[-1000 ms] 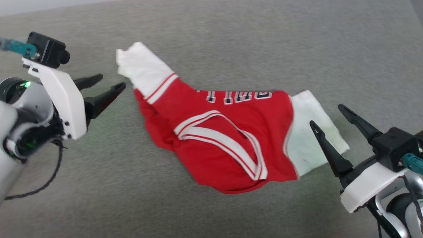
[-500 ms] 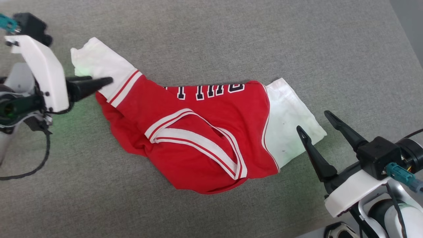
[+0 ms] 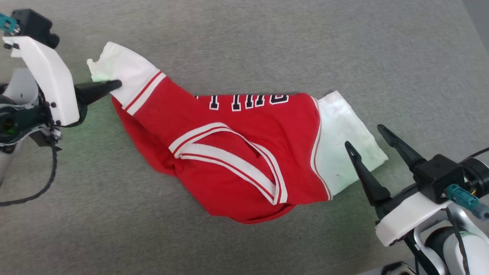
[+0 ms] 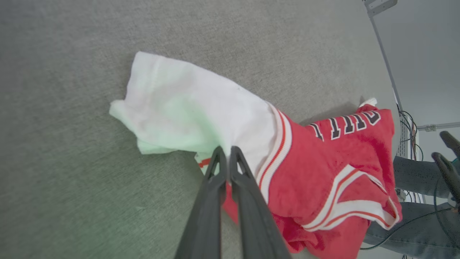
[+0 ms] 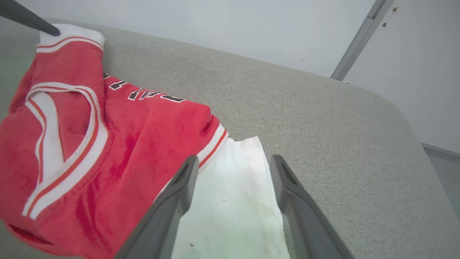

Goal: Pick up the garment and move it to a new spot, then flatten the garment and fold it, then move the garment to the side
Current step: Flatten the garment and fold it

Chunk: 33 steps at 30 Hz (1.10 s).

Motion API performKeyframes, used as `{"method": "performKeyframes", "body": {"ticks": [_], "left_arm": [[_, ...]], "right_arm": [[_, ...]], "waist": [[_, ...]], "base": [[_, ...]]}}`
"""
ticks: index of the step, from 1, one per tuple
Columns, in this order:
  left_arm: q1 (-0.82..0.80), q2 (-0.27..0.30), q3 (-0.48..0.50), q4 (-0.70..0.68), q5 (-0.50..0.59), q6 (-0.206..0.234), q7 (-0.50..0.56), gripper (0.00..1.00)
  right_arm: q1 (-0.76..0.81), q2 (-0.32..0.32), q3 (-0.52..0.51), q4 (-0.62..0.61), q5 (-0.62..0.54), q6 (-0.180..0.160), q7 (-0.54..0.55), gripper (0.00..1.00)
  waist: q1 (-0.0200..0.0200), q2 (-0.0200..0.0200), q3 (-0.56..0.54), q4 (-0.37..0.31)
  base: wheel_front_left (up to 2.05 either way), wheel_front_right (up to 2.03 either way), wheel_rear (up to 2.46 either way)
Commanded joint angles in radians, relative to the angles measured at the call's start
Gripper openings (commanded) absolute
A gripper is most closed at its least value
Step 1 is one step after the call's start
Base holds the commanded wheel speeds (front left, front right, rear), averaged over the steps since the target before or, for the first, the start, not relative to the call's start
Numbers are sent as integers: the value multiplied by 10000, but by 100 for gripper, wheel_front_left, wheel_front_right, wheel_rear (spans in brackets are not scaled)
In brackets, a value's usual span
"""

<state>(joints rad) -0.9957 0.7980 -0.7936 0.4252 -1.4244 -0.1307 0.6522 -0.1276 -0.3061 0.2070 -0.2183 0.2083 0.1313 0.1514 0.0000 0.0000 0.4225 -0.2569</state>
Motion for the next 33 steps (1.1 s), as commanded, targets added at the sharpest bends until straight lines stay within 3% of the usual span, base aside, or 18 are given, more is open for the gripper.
{"method": "performKeyframes", "body": {"ticks": [1, 12, 20, 30, 31, 33], "left_arm": [[-63, 180, 120, -120, -66, 5, -150, 0], [2693, 1604, 790, -1496, -1194, 6, -2187, 0], [4880, 1701, 990, -1360, -1959, 4, -3440, 0], [5509, 1448, 689, -878, -1295, 6, -4056, 1], [5493, 1355, 730, -837, -1258, 6, -4223, 21], [5529, 1298, 855, -856, -1258, 6, -4561, 86]], "right_arm": [[64, 21, -36, -8, -23, -9, 44, 100], [-32, -188, -58, 161, 194, -11, 250, 100], [13, -386, -150, 66, 274, -11, 523, 100], [99, -653, -245, -10, 371, -11, 835, 100], [91, -663, -237, -7, 389, -11, 850, 100], [69, -701, -227, -10, 427, -11, 869, 100]], "waist": [[0, 0, -98, 195], [0, 0, -722, 1271], [0, 0, -897, 1605], [0, 0, -1110, 1772], [0, 0, -1128, 1788], [0, 0, -1157, 1815]], "base": [[0, 0, 0], [0, 0, 0], [0, 0, 0], [0, 0, 0], [0, 0, 0], [0, 0, 0]]}}
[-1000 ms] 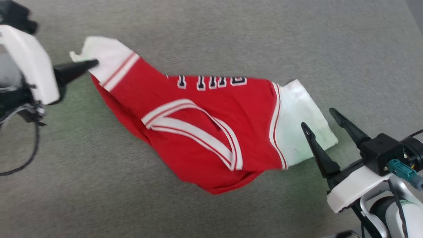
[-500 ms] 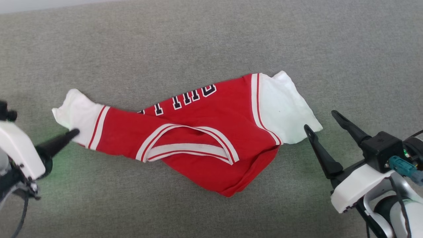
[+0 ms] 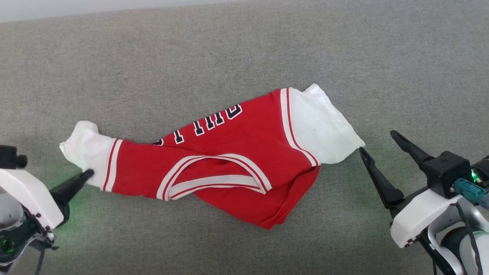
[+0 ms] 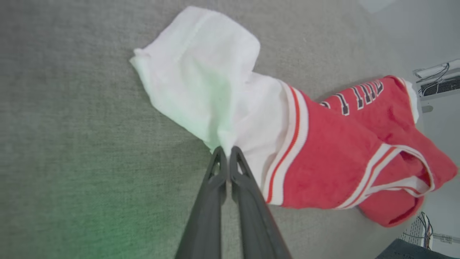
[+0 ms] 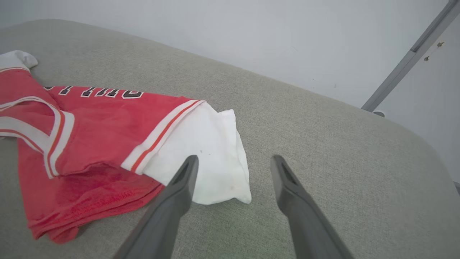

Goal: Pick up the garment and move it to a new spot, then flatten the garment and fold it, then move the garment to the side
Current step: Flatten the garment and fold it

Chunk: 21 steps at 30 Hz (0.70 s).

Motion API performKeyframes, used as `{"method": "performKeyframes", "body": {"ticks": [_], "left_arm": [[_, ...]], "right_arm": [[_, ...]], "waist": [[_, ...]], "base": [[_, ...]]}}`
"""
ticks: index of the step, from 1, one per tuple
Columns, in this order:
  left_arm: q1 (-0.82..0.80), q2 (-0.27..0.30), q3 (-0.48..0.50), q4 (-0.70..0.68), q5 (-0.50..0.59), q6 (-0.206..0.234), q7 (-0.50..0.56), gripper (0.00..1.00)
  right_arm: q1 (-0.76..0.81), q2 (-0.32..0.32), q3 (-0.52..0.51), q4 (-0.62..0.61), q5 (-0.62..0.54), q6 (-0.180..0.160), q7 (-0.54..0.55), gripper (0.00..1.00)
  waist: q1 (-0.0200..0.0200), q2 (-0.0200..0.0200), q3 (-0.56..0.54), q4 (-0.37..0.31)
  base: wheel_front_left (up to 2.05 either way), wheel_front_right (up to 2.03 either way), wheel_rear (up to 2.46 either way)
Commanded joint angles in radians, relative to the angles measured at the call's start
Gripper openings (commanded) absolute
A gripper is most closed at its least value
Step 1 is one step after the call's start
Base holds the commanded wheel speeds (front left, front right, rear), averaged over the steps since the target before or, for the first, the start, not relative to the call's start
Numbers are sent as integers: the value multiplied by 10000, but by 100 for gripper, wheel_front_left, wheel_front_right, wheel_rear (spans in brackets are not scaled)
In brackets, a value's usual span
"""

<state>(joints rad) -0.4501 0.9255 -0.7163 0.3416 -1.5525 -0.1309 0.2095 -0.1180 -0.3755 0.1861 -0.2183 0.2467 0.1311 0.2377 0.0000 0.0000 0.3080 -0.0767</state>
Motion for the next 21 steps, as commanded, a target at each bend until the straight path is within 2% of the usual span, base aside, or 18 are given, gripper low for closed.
{"method": "performKeyframes", "body": {"ticks": [1, 8, 13, 17, 21], "left_arm": [[93, 42, 217, -72, 23, 8, -414, 100], [878, 318, 1127, -422, -78, 8, -2548, 100], [1687, 261, 928, -441, 1213, 8, -4250, 100], [1769, -525, 957, -120, 2741, 151, -4720, 100], [1855, -1908, 1992, -204, 4470, 466, -4755, 100]], "right_arm": [[-26, -31, -24, -17, 59, -9, 25, 100], [-119, -228, -180, 112, 194, -7, 129, 100], [-416, -673, -213, 507, 534, -9, 589, 100], [-865, -1084, -282, 941, 960, -9, 1228, 100], [-1474, -1536, -306, 1582, 1450, -9, 1924, 100]], "waist": [[0, 0, -18, 27], [0, 0, -93, 94], [0, 0, -143, 341], [0, 0, -114, 706], [0, 0, -22, 1146]], "base": [[0, 0, 0], [0, 0, 0], [0, 0, 0], [0, 0, 0], [0, 0, 0]]}}
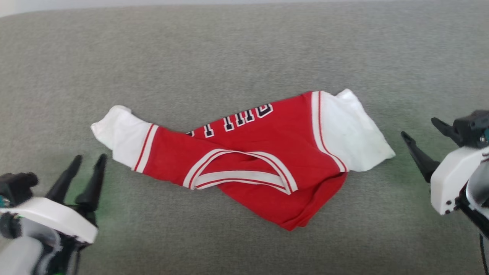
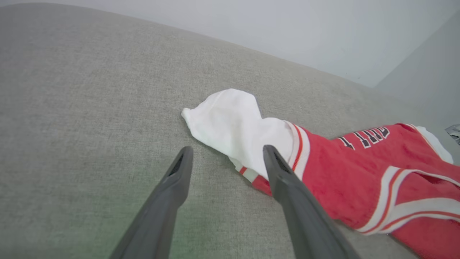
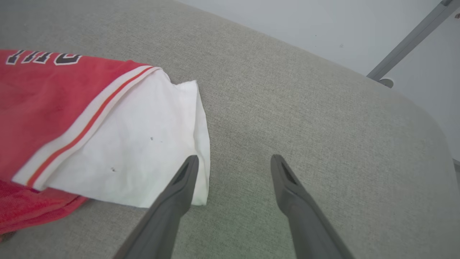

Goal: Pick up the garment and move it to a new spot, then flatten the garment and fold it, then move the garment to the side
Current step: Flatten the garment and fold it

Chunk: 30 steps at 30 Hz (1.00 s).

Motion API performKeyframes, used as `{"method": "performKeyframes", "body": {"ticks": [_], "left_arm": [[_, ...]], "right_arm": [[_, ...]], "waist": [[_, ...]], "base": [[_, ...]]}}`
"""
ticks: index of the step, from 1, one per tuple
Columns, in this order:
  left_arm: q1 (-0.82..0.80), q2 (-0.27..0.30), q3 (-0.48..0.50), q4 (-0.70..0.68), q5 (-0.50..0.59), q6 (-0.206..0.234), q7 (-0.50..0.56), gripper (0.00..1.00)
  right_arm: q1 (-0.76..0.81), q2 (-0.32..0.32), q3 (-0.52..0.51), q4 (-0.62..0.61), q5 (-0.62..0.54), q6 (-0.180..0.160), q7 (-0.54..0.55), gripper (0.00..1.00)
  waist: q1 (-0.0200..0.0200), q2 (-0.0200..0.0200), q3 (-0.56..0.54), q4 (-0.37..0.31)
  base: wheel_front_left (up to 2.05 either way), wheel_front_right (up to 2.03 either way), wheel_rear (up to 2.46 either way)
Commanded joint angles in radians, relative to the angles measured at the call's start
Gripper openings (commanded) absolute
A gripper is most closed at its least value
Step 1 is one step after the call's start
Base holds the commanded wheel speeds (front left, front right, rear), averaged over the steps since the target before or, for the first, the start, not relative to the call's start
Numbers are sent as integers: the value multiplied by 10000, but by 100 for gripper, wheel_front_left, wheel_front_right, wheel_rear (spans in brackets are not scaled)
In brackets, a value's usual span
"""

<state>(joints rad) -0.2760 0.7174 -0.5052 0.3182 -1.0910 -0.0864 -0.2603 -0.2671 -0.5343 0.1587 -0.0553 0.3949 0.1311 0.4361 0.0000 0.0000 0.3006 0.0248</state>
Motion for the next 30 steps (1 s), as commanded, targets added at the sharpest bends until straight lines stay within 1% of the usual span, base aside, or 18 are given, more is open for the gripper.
{"method": "performKeyframes", "body": {"ticks": [1, 4, 7, 9, 12, 16, 17, 18, 19, 22, 26, 30], "left_arm": [[258, -170, 164, -23, 275, 33, -58, 100], [473, -1082, 1038, -225, 1141, -65, -57, 100], [714, -1748, 1559, -295, 1752, -221, -57, 100], [773, -2008, 1735, -261, 2082, -303, -57, 100], [639, -2256, 1893, -171, 2415, -384, -58, 100], [458, -2479, 2106, -100, 2689, -437, -59, 100], [423, -2523, 2110, -111, 2693, -446, -59, 100], [389, -2557, 2106, -164, 2692, -448, -59, 100], [371, -2569, 2104, -212, 2686, -451, -59, 100], [392, -2541, 2154, -260, 2644, -455, -59, 100], [362, -2478, 2210, -338, 2694, -456, -60, 100], [417, -2439, 2338, -484, 2754, -457, -60, 100]], "right_arm": [[-161, -59, 72, 97, 101, -7, 117, 100], [-769, -317, 349, 516, 442, -7, 628, 100], [-1343, -421, 735, 943, 751, -9, 1159, 100], [-1804, -457, 965, 1260, 894, -9, 1484, 100], [-2354, -320, 1266, 1864, 953, -7, 1928, 100], [-2897, -151, 1724, 2570, 1025, -9, 2267, 100], [-2984, -122, 1858, 2747, 1077, -9, 2343, 68], [-3073, -119, 1980, 2866, 1044, -7, 2363, 40], [-3173, -105, 2041, 3019, 1004, -9, 2267, 0], [-3494, 9, 1820, 3368, 718, -15, 1699, 0], [-3756, 101, 1142, 3665, 401, -15, 809, 0], [-3623, -61, 100, 3475, 103, -15, -69, 0]], "waist": [[0, 0, 82, 228], [0, 0, 217, 521], [0, 0, 365, 749], [0, 0, 481, 873], [0, 0, 642, 1039], [0, 0, 823, 1207], [0, 0, 847, 1225], [0, 0, 865, 1231], [0, 0, 882, 1232], [0, 0, 886, 1175], [0, 0, 816, 1022], [0, 0, 698, 835]], "base": [[0, 0, 0], [0, 0, 0], [0, 0, 0], [0, 0, 0], [0, 0, 0], [0, 0, 0], [0, 0, 0], [0, 0, 0], [0, 0, 0], [0, 0, 0], [0, 0, 0], [0, 0, 0]]}}
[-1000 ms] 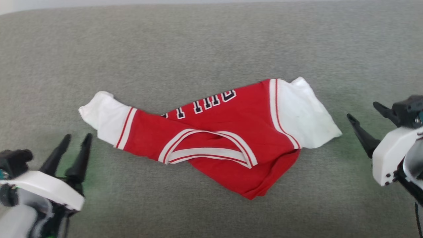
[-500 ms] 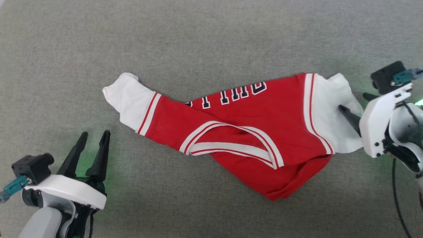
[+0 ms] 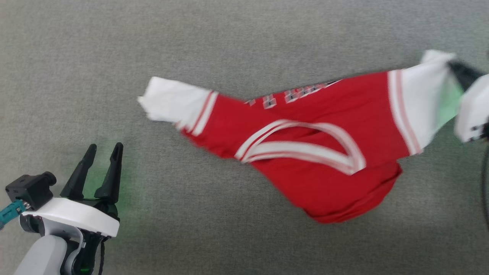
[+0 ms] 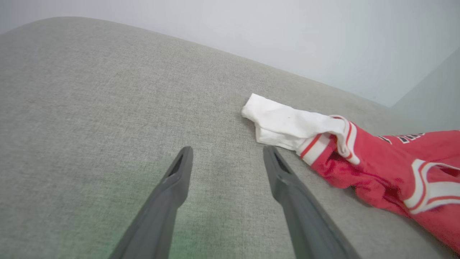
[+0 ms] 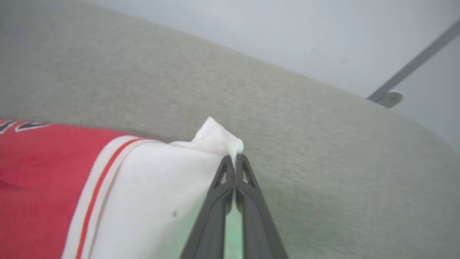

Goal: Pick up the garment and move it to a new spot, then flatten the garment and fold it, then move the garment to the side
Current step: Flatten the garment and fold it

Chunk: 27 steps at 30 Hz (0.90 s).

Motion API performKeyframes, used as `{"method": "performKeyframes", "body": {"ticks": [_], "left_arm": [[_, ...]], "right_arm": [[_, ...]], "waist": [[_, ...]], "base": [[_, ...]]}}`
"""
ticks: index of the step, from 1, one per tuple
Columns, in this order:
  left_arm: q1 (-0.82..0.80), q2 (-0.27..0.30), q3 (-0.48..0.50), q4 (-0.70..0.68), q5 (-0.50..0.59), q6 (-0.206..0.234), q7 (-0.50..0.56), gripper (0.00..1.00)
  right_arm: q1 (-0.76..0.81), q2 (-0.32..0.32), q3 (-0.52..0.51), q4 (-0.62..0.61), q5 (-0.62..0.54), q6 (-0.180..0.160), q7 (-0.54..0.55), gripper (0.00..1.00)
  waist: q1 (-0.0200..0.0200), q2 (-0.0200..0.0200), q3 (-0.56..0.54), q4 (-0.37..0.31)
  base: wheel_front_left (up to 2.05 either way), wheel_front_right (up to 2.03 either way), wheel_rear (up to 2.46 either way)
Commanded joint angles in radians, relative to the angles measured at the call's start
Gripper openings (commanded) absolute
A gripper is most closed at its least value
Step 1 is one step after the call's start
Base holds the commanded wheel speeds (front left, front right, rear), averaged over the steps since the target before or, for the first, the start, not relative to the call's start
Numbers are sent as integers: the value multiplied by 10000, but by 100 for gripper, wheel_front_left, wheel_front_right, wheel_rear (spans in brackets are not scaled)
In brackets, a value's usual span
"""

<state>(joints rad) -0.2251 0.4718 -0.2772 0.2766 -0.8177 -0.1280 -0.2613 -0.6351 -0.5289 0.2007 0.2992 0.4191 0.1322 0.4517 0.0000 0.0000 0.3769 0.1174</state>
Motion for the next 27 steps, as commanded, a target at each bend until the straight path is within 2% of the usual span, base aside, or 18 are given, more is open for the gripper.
{"method": "performKeyframes", "body": {"ticks": [1, 2, 6, 11, 12, 13, 14, 15, 19, 22, 27], "left_arm": [[-92, 17, 58, -68, 22, -41, -50, 100], [10, 56, 104, -120, 73, -34, -50, 100], [182, 102, 152, -173, 173, -33, -51, 100], [260, 205, 148, -238, 184, -33, -51, 100], [261, 235, 110, -269, 182, -33, -51, 100], [261, 279, 68, -284, 197, -33, -51, 100], [224, 318, -3, -296, 220, -33, -51, 100], [160, 385, -119, -334, 262, -33, -51, 100], [-292, 1066, -984, -527, 648, -34, -51, 100], [-959, 1993, -2102, -795, 1092, -32, 115, 100], [-2775, 3802, -4527, -1669, 1439, -14, 985, 100]], "right_arm": [[58, -115, -320, -71, -139, -26, -225, 0], [314, -124, -919, -288, -219, -26, -592, 0], [1107, -91, -2235, -772, -472, -27, -936, 0], [2220, 228, -3237, -983, -936, -27, -919, 0], [2342, 360, -3336, -1035, -992, -27, -997, 13], [2429, 494, -3420, -1074, -1045, -28, -1081, 41], [2527, 605, -3495, -1083, -1090, -27, -1162, 84], [2592, 734, -3548, -1089, -1150, -27, -1269, 100], [2831, 1089, -3676, -1279, -1345, -27, -1667, 100], [3020, 1215, -3796, -1610, -1459, -27, -1949, 100], [3276, 1416, -3658, -2440, -1599, -27, -2211, 100]], "waist": [[0, 0, -64, -91], [0, 0, -125, -197], [0, 0, -241, -427], [0, 0, -329, -744], [0, 0, -330, -810], [0, 0, -334, -879], [0, 0, -349, -924], [0, 0, -367, -968], [0, 0, -416, -1129], [0, 0, -433, -1288], [0, 0, -433, -1680]], "base": [[0, 0, 0], [0, 0, 0], [0, 0, 0], [0, 0, 0], [0, 0, 0], [0, 0, 0], [0, 0, 0], [0, 0, 0], [0, 0, 0], [0, 0, 0], [0, 0, 0]]}}
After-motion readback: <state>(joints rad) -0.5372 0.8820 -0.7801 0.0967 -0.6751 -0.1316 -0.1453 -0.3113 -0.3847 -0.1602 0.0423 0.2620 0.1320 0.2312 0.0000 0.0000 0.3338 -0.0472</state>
